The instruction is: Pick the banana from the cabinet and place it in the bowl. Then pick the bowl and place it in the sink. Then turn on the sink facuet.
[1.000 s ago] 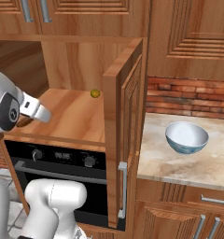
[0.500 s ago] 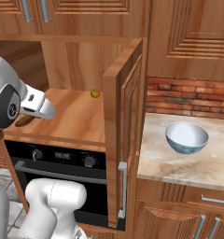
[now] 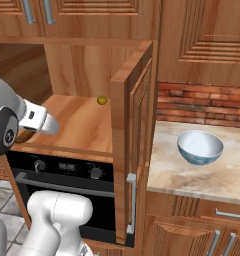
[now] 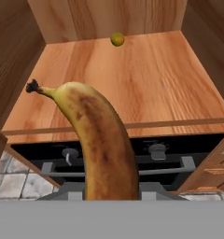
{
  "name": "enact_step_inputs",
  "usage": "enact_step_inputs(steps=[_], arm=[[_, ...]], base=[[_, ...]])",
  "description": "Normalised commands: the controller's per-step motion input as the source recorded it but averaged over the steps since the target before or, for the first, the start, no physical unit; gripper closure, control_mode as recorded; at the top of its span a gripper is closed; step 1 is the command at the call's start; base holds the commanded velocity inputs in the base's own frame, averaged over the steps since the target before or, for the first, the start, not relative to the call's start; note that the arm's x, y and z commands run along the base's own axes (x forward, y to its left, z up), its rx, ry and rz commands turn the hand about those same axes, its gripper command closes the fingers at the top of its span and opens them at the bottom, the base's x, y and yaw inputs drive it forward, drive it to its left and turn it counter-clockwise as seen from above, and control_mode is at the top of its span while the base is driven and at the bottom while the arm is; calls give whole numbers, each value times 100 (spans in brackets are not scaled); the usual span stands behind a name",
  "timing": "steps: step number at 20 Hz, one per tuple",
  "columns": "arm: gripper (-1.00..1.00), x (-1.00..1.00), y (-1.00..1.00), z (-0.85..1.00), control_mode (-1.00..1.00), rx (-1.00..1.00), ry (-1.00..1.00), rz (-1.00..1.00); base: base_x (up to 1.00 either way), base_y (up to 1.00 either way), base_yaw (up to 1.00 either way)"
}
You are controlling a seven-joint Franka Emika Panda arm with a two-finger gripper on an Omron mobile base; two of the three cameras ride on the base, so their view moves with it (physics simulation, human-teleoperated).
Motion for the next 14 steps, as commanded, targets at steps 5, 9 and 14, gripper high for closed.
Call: enact_step_inputs(steps=[5, 9, 14], arm=[[100, -13, 0, 0, -100, 0, 0, 0], [100, -5, 0, 0, 100, 0, 0, 0], [100, 0, 0, 0, 100, 0, 0, 0]], base=[[0, 0, 0], [-30, 0, 0], [-80, 0, 0]])
